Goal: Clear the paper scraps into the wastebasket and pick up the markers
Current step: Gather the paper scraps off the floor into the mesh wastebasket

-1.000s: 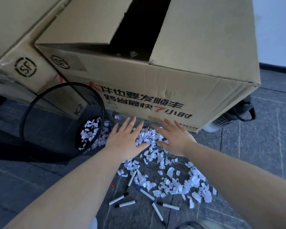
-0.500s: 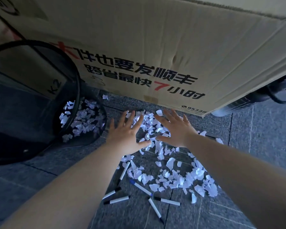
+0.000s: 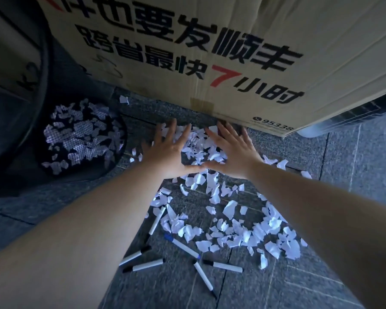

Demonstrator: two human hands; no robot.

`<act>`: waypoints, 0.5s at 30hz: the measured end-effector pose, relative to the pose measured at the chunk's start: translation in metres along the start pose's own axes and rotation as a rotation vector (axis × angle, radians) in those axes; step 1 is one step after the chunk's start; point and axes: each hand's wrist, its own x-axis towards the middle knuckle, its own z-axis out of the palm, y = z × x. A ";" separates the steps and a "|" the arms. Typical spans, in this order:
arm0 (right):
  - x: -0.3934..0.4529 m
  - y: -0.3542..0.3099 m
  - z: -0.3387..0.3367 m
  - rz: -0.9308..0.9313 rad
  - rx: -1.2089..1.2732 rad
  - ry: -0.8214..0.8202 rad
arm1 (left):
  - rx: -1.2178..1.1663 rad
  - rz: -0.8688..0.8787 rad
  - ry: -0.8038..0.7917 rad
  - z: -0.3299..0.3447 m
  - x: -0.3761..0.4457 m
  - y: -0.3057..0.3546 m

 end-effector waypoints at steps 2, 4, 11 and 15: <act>-0.008 -0.004 0.008 -0.024 0.031 0.031 | 0.041 0.062 0.019 0.011 0.003 0.002; -0.024 -0.009 0.016 -0.078 0.034 0.043 | 0.113 0.159 0.066 0.025 -0.003 0.003; -0.095 -0.012 0.054 -0.280 -0.075 -0.064 | 0.271 0.378 0.100 0.083 -0.055 -0.012; -0.116 -0.011 0.073 -0.340 -0.190 -0.135 | 0.333 0.408 0.136 0.106 -0.072 -0.021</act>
